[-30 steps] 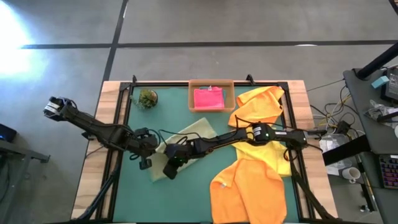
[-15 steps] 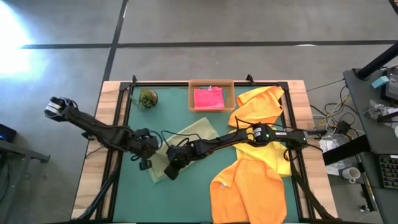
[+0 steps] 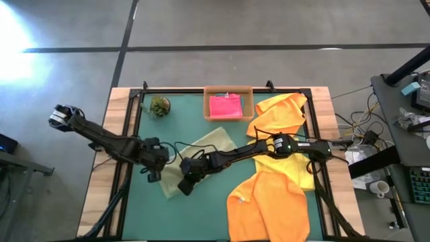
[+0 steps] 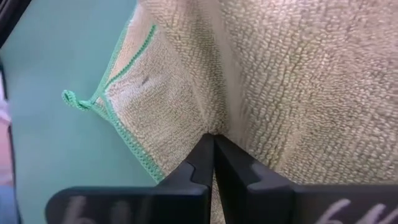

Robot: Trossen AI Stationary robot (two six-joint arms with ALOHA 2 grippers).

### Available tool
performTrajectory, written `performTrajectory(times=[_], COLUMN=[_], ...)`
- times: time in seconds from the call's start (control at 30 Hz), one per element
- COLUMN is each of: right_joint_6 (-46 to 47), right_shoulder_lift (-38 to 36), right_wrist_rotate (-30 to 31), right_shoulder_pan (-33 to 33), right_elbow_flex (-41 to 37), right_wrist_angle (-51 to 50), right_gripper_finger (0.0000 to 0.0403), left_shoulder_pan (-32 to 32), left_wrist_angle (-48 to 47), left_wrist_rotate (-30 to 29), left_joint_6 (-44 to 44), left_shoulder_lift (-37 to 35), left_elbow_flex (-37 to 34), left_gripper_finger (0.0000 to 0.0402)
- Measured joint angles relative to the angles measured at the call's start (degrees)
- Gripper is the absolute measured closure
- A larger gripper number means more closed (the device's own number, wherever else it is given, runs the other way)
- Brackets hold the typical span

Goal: Fold microfiber towels
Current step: Fold the green microfiber towel

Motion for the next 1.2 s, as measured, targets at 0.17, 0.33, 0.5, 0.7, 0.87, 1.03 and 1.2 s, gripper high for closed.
performTrajectory(times=[0.17,0.33,0.5,0.7,0.87,1.03,1.2], right_joint_6=[-4.8,-9.3,-12.8,-13.8,-13.3,-11.2,-9.9], right_shoulder_lift=[0.0,-0.2,-0.6,-2.0,-4.0,-7.5,-11.2], right_wrist_rotate=[-5.3,-8.4,-12.1,-13.3,-12.0,-6.2,5.9], right_shoulder_pan=[1.1,2.0,3.4,6.0,8.2,9.2,9.3], right_elbow_flex=[0.0,0.2,0.2,0.0,-0.3,-0.3,-0.3], right_wrist_angle=[-2.0,-7.9,-12.6,-18.8,-20.8,-23.0,-28.9], right_gripper_finger=[0.0394,0.0394,0.0394,0.0394,0.0394,0.0394,0.0394], left_shoulder_pan=[0.0,0.0,0.0,0.0,0.0,0.0,0.0], left_wrist_angle=[-9.0,-11.2,-10.8,-10.4,-8.4,-3.0,10.8], left_wrist_rotate=[0.0,0.0,0.0,0.0,0.0,-0.1,-0.7], left_joint_6=[2.0,2.1,2.1,2.1,2.1,2.6,10.0], left_shoulder_lift=[-0.7,-1.2,-1.1,-1.0,-1.0,-1.0,-0.8], left_elbow_flex=[1.2,1.1,1.0,1.0,1.0,1.0,0.4], left_gripper_finger=[0.0275,0.0273,0.0273,0.0273,0.0273,0.0273,0.0273])
